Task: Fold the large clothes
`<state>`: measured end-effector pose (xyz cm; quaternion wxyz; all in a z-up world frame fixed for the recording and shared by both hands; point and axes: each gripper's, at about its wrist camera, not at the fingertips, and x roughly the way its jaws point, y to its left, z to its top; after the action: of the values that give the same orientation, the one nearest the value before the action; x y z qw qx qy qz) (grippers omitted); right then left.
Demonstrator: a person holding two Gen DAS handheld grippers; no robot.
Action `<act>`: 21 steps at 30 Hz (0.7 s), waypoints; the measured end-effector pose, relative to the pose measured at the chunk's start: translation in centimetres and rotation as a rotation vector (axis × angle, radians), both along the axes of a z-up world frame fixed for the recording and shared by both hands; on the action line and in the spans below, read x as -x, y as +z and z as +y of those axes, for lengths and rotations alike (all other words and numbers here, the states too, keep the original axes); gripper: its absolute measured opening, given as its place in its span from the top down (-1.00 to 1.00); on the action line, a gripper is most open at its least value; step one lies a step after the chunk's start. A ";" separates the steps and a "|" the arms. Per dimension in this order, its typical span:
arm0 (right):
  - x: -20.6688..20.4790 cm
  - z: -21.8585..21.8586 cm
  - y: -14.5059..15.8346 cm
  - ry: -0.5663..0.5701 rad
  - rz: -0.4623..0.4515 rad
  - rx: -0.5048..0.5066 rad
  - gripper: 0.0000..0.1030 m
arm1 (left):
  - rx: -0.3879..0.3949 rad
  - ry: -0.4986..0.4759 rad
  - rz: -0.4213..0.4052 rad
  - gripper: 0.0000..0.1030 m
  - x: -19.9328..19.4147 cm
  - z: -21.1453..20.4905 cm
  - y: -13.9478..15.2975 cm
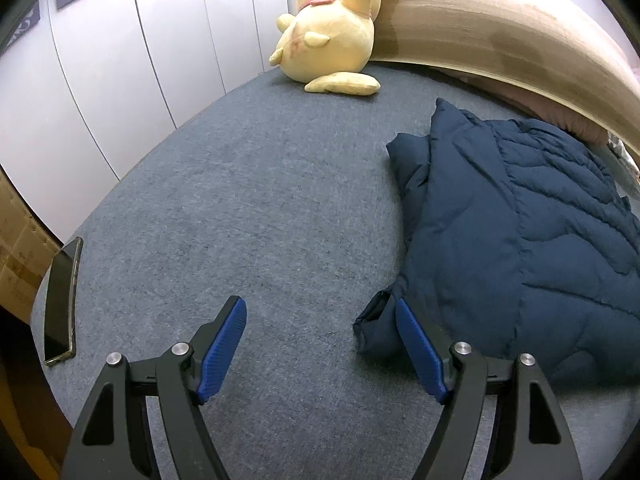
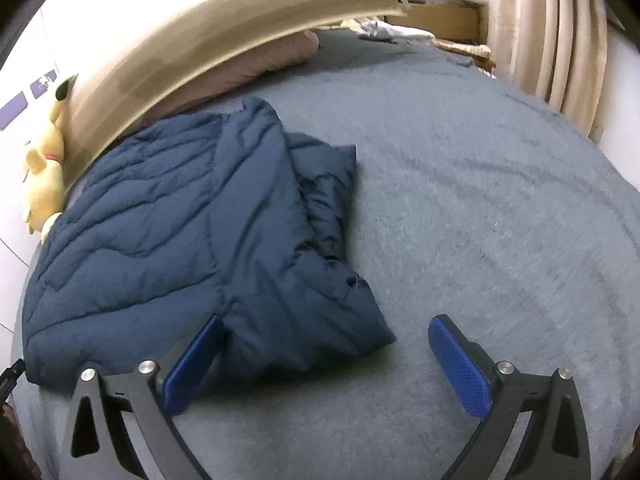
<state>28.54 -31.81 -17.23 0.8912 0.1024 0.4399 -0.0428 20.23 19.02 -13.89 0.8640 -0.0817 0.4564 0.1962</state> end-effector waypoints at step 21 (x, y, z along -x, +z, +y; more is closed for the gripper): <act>-1.2 -0.3 -0.1 0.001 0.044 0.016 -1.00 | 0.001 -0.006 -0.011 -0.50 1.1 -0.2 1.2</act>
<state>29.74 -32.13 -17.32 0.8821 0.0941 0.4591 -0.0483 19.16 18.80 -12.72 0.8671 -0.0818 0.4517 0.1932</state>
